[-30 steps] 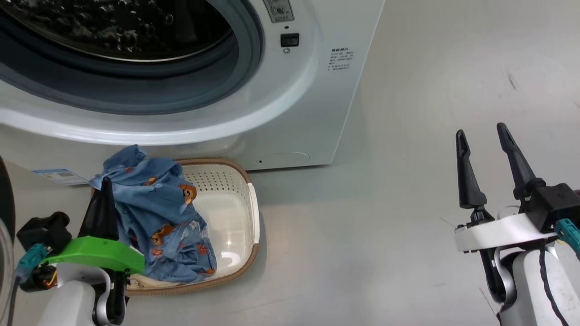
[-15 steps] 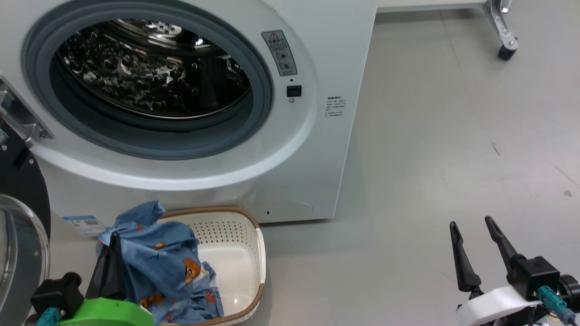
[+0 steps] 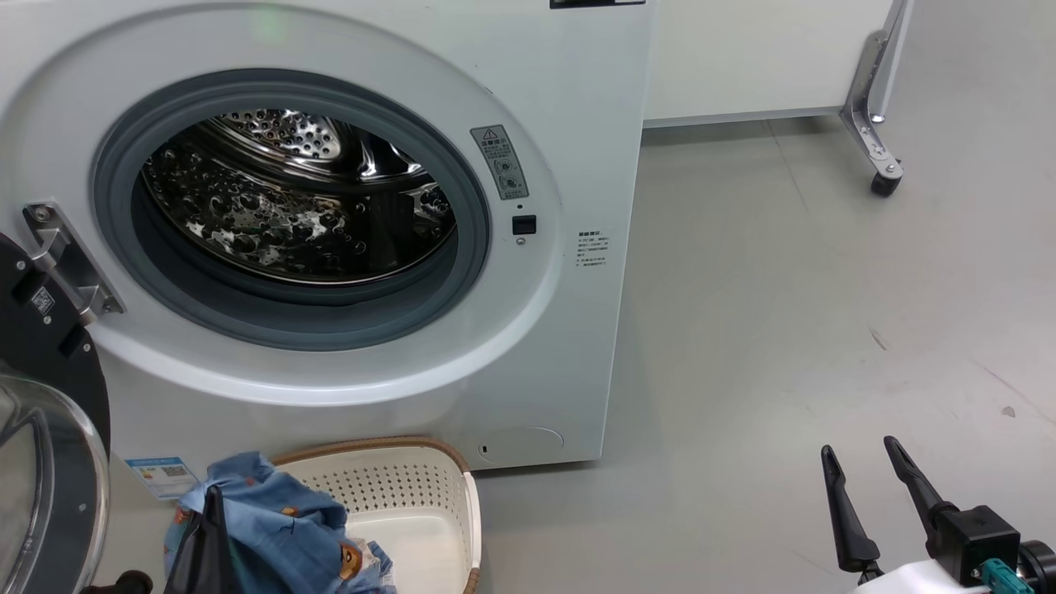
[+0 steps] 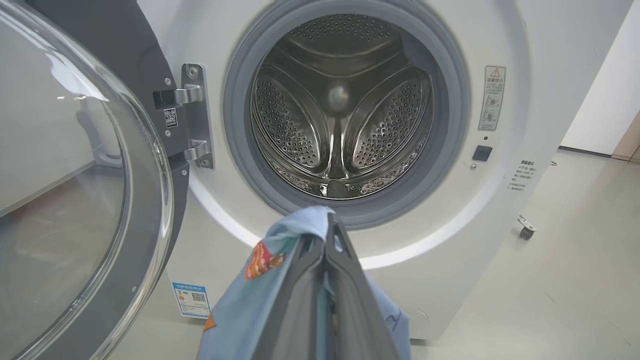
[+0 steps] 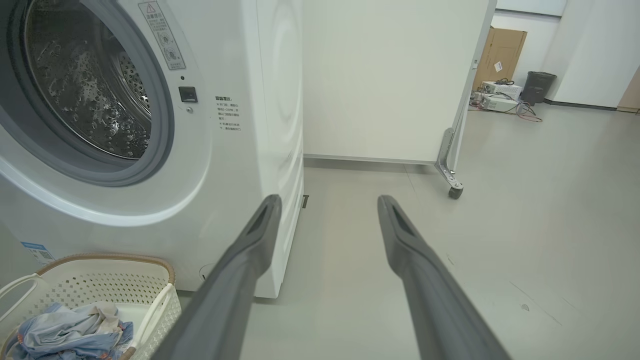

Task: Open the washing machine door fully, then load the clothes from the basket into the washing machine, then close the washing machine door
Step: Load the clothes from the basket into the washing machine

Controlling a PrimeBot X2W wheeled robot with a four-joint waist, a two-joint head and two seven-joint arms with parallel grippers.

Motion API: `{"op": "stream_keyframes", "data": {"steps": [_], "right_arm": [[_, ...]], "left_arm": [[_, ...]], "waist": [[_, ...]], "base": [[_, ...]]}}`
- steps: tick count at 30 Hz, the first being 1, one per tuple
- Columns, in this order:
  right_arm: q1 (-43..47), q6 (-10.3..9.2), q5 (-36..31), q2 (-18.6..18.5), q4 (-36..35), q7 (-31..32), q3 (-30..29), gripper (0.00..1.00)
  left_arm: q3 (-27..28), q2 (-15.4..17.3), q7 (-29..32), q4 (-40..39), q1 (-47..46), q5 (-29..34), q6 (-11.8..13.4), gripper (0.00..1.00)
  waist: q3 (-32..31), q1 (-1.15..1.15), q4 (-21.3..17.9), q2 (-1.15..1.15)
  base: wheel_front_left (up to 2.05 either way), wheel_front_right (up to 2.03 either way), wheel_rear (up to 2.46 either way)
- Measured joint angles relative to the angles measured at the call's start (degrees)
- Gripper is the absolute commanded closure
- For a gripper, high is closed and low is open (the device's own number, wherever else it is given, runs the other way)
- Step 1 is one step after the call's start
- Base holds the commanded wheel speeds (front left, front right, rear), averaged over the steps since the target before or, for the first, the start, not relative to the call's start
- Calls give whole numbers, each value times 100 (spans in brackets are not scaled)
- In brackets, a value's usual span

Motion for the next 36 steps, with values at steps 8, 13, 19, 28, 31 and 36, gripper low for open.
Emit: {"op": "stream_keyframes", "data": {"steps": [8, 13, 19, 28, 31, 36], "right_arm": [[77, 18, 40, -9, -108, 0, 4, 0], [93, 48, 40, -7, -141, 0, 32, 0], [90, 49, 40, 8, -177, 0, 144, 0], [53, 49, 40, 98, -259, 0, 277, 0], [8, 49, 41, 135, -298, 0, 300, 0], [-179, 49, 44, 178, -347, 0, 378, 0]], "left_arm": [[0, -20, 0, -390, 257, 58, 35, 100], [-30, -24, 0, -557, 354, 86, 78, 100], [-36, -45, 0, -787, 426, 85, 132, 100], [34, -46, 0, -913, 397, 85, 185, 100], [65, -10, 0, -987, 270, 88, 201, 100], [313, 223, 64, -1062, -109, 165, 278, 100]], "waist": [[-1, 0, -18, 0], [25, 0, -31, 0], [111, 0, -120, 0], [289, 0, -417, 0], [403, 0, -536, 0], [613, 0, -782, 0]], "base": [[0, 0, 0], [0, 0, 0], [0, 0, 0], [0, 0, 0], [0, 0, 0], [0, 0, 0]]}}
